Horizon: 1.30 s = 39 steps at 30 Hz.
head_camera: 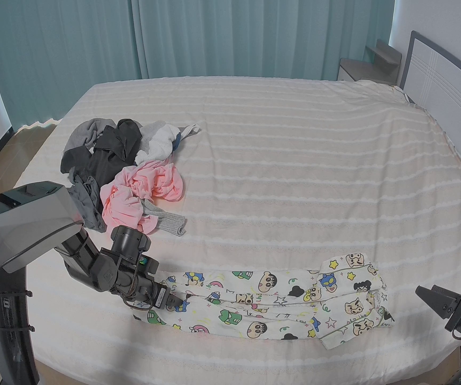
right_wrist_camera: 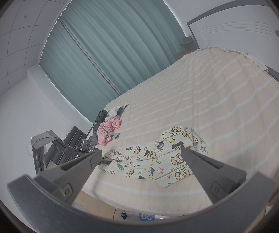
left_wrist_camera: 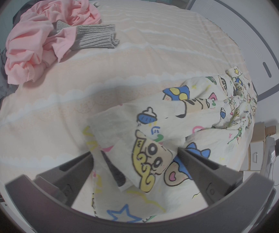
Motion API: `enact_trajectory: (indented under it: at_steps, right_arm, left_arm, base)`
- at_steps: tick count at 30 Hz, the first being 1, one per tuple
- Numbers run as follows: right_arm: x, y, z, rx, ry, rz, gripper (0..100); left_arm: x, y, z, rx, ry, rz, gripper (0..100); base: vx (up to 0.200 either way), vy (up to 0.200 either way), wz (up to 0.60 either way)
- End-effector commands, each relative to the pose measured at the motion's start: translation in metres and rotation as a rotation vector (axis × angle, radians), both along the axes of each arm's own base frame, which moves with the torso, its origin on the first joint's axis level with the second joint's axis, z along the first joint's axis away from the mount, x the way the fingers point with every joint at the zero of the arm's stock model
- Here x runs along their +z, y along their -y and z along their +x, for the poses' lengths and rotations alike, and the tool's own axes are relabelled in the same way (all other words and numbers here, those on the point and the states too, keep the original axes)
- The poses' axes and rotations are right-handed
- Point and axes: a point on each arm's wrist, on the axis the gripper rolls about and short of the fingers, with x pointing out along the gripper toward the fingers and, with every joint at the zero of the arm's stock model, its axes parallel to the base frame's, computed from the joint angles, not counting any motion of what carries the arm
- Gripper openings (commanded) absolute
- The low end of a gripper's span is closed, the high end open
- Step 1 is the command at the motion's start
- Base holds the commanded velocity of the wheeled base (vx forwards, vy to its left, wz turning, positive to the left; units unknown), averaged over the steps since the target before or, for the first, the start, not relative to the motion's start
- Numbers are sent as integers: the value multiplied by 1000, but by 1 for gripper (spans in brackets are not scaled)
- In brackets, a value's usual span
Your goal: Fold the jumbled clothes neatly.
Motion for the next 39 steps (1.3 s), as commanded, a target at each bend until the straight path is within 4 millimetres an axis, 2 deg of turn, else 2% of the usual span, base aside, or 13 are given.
enact_trajectory:
  at_steps: [1, 13, 16, 22, 33, 39]
  right_arm:
    - [-5, 0, -1, 0, -22, -3, 100]
    - [-5, 0, -1, -3, -28, 12, 100]
    - [-5, 0, -1, -3, -28, 12, 100]
    - [-5, 0, -1, -3, -27, 12, 100]
    - [-5, 0, -1, -3, -27, 12, 100]
    - [-5, 0, -1, -3, -27, 12, 100]
  left_arm:
    - [-1, 1, 0, -1, -3, -1, 0]
    - [1, -3, -1, 11, -4, -2, 0]
    - [11, -11, 1, 37, 21, -10, 0]
    - [15, -20, 1, 62, 25, -12, 0]
    - [31, -53, -1, 151, 53, -18, 0]
    - [49, -85, -10, 202, 72, -104, 0]
  base:
    - [0, 0, 0]
    - [0, 0, 0]
    - [0, 0, 0]
    - [0, 0, 0]
    - [0, 0, 0]
    - [0, 0, 0]
